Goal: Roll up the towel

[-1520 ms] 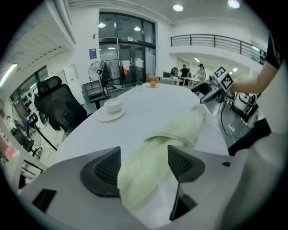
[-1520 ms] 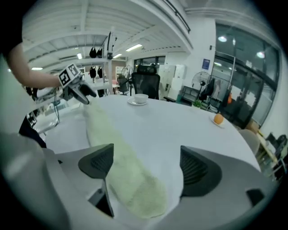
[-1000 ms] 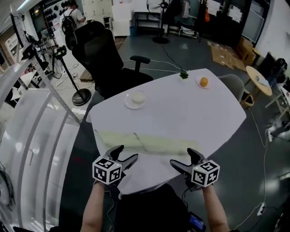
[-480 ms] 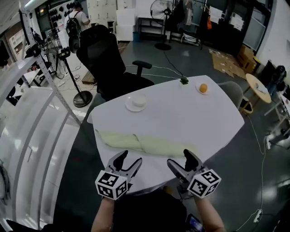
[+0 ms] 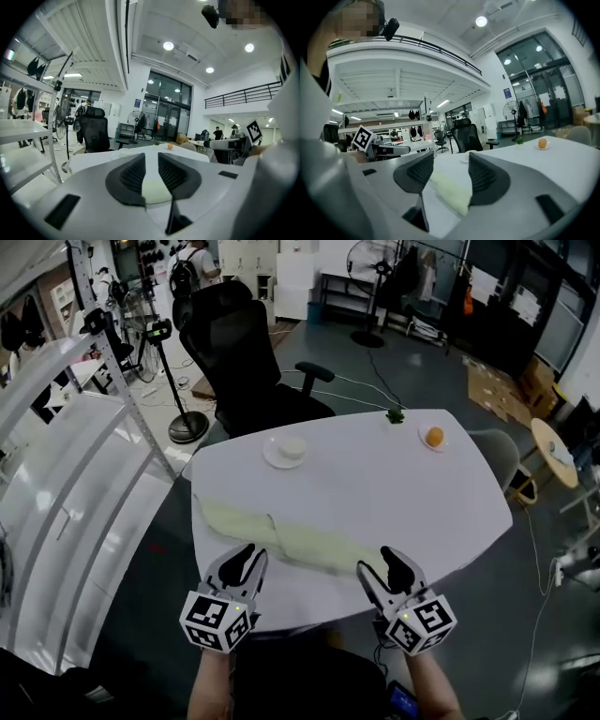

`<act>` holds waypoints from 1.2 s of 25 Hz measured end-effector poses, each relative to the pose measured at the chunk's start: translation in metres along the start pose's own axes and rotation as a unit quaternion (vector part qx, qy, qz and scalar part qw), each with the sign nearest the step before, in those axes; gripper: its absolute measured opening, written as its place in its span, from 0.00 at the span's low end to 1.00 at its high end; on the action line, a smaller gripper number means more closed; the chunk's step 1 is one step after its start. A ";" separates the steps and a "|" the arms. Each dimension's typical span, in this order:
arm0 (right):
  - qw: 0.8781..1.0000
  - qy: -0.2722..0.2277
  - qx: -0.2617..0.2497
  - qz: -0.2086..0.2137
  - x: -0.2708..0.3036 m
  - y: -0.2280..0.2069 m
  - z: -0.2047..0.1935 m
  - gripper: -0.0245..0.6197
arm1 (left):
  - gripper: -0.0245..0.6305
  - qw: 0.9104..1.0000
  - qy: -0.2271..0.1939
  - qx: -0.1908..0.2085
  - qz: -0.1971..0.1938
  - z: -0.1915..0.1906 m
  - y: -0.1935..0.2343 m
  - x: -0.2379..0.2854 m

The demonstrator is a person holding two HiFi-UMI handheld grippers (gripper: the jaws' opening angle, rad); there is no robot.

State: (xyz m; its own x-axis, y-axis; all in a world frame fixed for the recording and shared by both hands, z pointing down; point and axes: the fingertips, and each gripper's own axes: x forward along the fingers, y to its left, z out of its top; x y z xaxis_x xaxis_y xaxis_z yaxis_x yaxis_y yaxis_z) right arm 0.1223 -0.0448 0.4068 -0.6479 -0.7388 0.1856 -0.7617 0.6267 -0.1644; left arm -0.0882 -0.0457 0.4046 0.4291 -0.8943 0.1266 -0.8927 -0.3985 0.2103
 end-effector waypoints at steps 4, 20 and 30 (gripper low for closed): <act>1.000 0.001 -0.019 0.021 -0.002 -0.015 -0.002 0.14 | 0.10 0.999 -0.013 0.009 0.036 -0.006 -0.011 -0.001; 0.992 0.044 -0.086 0.077 -0.012 -0.062 -0.027 0.05 | 0.06 0.993 -0.037 0.023 0.112 -0.032 -0.056 -0.007; 0.990 0.050 -0.087 0.094 -0.016 -0.067 -0.033 0.05 | 0.06 0.990 -0.026 0.026 0.133 -0.039 -0.067 -0.007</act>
State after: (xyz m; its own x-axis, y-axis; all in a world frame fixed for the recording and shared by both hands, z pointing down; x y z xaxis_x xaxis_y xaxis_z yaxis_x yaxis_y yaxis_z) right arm 0.1829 -0.0668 0.4470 -0.7696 -0.5815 0.2638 -0.6104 0.7912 -0.0367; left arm -0.0257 -0.0046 0.4274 0.1720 -0.9778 0.1197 -0.9795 -0.1568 0.1266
